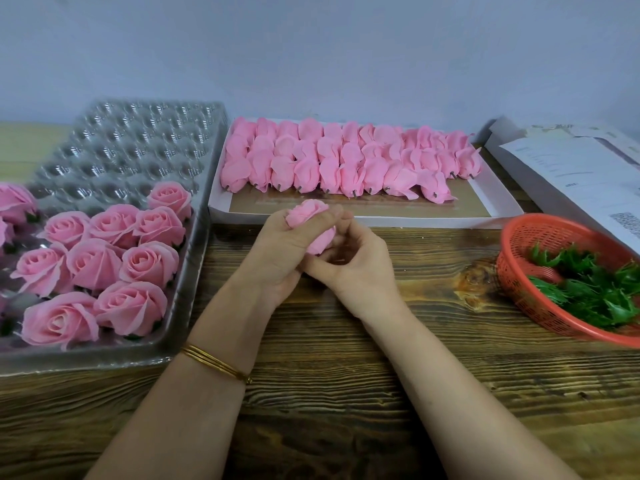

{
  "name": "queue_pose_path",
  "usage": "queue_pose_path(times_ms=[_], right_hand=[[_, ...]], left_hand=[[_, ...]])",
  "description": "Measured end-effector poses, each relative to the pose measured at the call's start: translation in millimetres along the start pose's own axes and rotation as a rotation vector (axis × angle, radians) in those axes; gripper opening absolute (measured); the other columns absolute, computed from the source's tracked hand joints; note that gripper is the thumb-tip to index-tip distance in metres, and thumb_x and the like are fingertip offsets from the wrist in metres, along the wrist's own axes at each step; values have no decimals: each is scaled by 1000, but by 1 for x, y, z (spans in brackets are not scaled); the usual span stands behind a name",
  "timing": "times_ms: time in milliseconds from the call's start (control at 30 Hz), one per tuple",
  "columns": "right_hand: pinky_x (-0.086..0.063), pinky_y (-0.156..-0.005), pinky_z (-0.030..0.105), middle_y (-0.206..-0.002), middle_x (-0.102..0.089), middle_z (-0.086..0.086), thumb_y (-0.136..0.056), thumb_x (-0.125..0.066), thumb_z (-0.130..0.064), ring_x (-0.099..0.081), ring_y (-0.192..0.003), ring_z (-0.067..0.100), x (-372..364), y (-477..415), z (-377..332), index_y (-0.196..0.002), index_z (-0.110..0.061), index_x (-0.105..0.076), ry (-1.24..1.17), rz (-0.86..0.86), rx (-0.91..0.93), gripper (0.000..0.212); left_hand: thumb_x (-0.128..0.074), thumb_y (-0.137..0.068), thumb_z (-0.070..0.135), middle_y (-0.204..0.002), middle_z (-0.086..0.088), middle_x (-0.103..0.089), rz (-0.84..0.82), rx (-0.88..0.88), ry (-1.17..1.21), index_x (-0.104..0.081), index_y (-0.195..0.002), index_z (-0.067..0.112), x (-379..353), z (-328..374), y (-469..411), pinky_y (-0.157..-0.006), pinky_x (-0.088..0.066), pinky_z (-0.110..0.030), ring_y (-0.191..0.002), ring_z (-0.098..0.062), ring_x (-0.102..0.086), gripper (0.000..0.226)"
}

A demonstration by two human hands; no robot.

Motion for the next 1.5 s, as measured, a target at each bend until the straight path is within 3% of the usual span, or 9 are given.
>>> queue_pose_path(times_ms=[300, 500, 633, 767, 867, 933, 1100, 1267, 1500], right_hand=[[-52, -65, 29, -72, -64, -1, -69, -82, -15, -57, -65, 10, -2, 1, 0, -86, -18, -63, 128, 76, 136, 25], [-50, -68, 24, -70, -61, -3, -77, -78, 2, -55, -66, 6, 1, 0, -5, -99, 3, -66, -18, -51, 87, 24], [-45, -85, 38, -83, -56, 17, -83, -71, 7, -51, -82, 25, 2, 0, -7, -113, 6, -66, -189, -156, 3, 31], [-47, -81, 34, -75, -60, 8, -82, -72, 7, -55, -78, 21, 4, -1, -7, -105, 4, -67, -144, -156, -13, 24], [-49, -63, 19, -63, -62, -14, -73, -82, -1, -58, -63, 2, 1, 0, -5, -95, -18, -66, 35, -72, 50, 33], [-50, -61, 21, -69, -65, -13, -65, -87, -12, -61, -64, 2, 0, 2, -2, -93, -27, -62, 127, 42, 85, 40], [-53, -62, 30, -71, -66, -13, -61, -78, -39, -62, -67, 5, -1, 3, 0, -90, -31, -64, 188, 123, 135, 34], [-49, -62, 18, -63, -62, -15, -70, -75, -6, -55, -61, 1, -1, 2, -5, -89, -27, -67, 5, -11, 165, 28], [-45, -74, 31, -68, -57, 4, -80, -72, 3, -51, -72, 17, 2, 1, -3, -87, -6, -71, -230, -130, -5, 12]], left_hand=[[-67, -90, 12, -87, -11, -66, 15, -28, -3, -67, -94, 3, -2, -1, -1, -74, -56, -27, -81, -17, -64, 10], [-75, -76, 17, -89, -12, -66, -72, -12, 12, -73, -87, 8, 4, -1, -2, -76, -57, -27, -82, -18, -65, 15], [-79, -72, 14, -100, -14, -72, -128, -3, 1, -76, -75, 14, 6, 1, 0, -75, -59, -28, -86, -18, -69, 3], [-77, -64, 20, -100, -23, -64, -78, -8, -32, -74, -89, 1, 3, 1, 0, -75, -58, -27, -87, -25, -64, 32], [-76, -74, 16, -86, -21, -61, -23, -13, -54, -68, -97, -11, -1, -2, 1, -67, -56, -24, -79, -27, -60, 37], [-70, -86, 7, -69, -9, -63, 3, -22, -76, -67, -83, -2, -3, -3, 1, -59, -54, -21, -65, -14, -62, 9], [-68, -88, 4, -67, -7, -57, 37, -63, -99, -64, -92, -3, -3, -4, 0, -55, -49, -19, -55, -10, -53, 9], [-77, -67, 12, -83, -18, -59, -29, -56, -61, -67, -83, 4, 0, -1, 1, -69, -55, -26, -73, -21, -58, 20], [-78, -70, 17, -103, -26, -58, -67, -51, -89, -68, -63, 17, 2, 2, 1, -83, -48, -44, -88, -32, -58, 12]])
Point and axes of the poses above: each hand's wrist, its own y-axis away from the middle knuckle, its own x-axis out of the back of the hand, z = x × y, the point moved 2 cm from there along -y, towards the middle knuckle
